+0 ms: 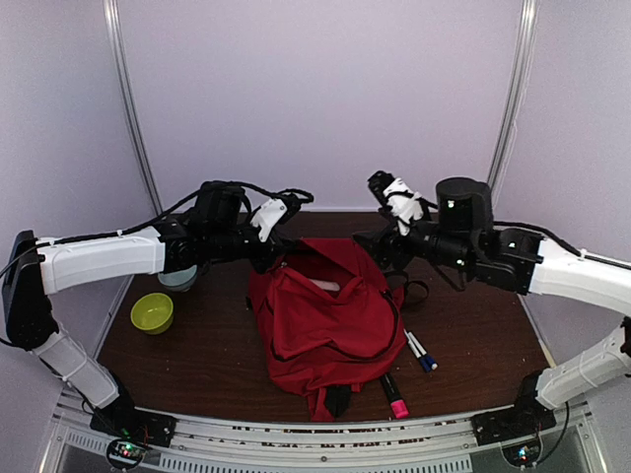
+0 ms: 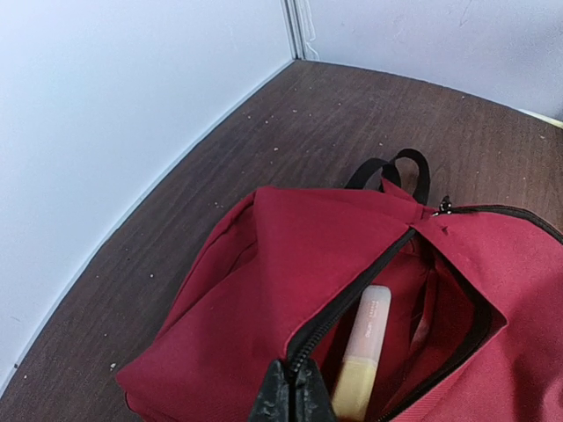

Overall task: Pack the student bag
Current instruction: Place the pen in the lower front pocket of the bag, then pick up the pen from the corner of the board.

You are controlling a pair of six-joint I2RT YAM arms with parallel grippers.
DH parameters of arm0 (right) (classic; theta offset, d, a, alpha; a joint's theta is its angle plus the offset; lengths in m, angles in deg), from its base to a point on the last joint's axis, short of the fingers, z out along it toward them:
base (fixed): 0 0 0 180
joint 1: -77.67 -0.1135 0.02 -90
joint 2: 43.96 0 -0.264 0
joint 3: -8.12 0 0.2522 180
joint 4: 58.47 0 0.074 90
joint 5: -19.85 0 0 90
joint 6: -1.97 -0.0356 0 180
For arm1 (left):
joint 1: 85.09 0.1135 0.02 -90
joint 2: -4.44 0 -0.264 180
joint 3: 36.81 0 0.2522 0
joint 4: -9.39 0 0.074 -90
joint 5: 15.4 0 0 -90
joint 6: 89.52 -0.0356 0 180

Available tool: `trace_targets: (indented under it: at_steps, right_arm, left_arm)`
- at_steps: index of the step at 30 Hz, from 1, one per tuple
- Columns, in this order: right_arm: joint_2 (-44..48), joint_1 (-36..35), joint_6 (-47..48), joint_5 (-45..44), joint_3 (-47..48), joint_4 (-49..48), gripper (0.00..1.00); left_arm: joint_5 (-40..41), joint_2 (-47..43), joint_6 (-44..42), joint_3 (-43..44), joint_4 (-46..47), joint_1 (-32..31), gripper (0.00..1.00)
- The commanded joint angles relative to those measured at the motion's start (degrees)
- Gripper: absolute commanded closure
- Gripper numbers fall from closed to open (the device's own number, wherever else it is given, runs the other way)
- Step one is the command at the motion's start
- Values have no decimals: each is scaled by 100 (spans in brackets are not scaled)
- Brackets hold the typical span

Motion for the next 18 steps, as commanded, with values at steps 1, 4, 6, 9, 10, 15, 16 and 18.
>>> trace_targets:
  at_steps: [1,4,6,9,10,15,16,18]
  right_arm:
    - [553,676,-2048,-743,-418,1896,29]
    - [642,1007,-2670,-733,-838,2630,30]
    - [583,1168,-2911,-488,-1177,2801,32]
    - [316,1270,-3099,-208,-1406,2917,36]
    - [181,1274,-3098,-104,-1416,2967,39]
    - [-583,1274,-2995,588,-1408,2948,64]
    - [-721,1276,-2990,606,-1417,2897,66]
    - [-961,1273,-2974,600,-1420,2800,71]
  left_arm:
    - [81,-170,-26,40,489,13,100]
    - [87,-183,-15,48,437,13,100]
    - [97,-196,1,30,416,10,100]
    - [108,-226,17,-32,433,7,100]
    - [107,-239,23,-56,434,8,100]
    - [117,-352,-14,-154,382,13,100]
    - [125,-366,-24,-165,374,9,100]
    - [125,-393,-37,-195,360,7,100]
